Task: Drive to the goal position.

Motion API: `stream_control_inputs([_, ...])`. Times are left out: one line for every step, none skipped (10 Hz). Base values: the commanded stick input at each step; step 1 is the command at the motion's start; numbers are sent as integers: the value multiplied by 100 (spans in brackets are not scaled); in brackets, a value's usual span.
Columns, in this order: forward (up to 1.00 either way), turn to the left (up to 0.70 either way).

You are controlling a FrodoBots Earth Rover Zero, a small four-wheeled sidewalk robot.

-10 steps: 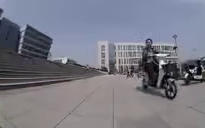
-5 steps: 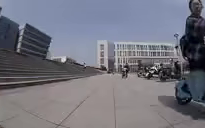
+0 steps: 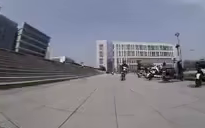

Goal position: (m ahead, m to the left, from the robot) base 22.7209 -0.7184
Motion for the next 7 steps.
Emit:
stream_control_inputs([70, 0])
stream_control_inputs([70, 0])
stream_control_inputs([70, 0])
stream_control_inputs([70, 0])
stream_control_inputs([70, 0])
stream_control_inputs([70, 0])
stream_control_inputs([70, 0])
